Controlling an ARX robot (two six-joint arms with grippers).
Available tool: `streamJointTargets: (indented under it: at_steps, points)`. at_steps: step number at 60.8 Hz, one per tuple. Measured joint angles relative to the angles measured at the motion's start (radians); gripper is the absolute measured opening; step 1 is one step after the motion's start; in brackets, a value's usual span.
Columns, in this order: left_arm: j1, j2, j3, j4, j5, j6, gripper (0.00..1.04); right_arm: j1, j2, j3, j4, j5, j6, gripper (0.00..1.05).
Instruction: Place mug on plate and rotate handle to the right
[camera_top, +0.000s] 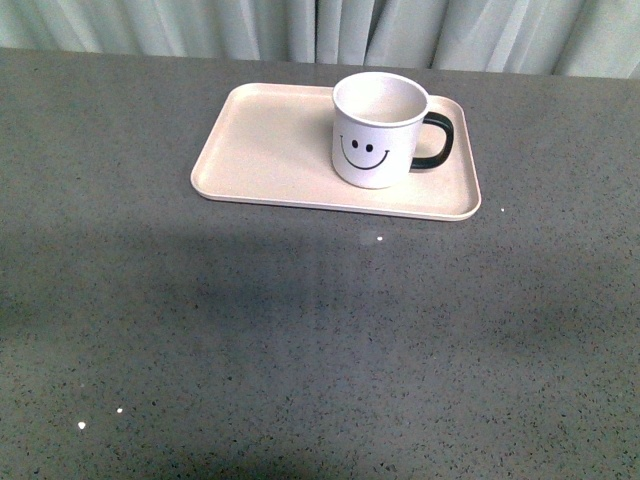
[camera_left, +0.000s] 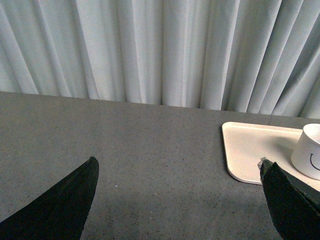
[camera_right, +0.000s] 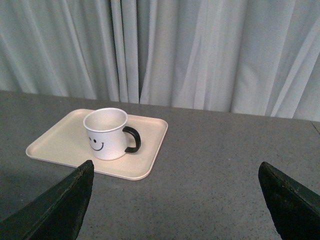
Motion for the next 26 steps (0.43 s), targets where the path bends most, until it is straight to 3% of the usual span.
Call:
streamJointTargets:
  at_steps: [26]
  points:
    - [0.000,0.000,0.000,0.000,0.000,0.000,0.95,0.000,0.000,0.000,0.000,0.000,0.000,0.96]
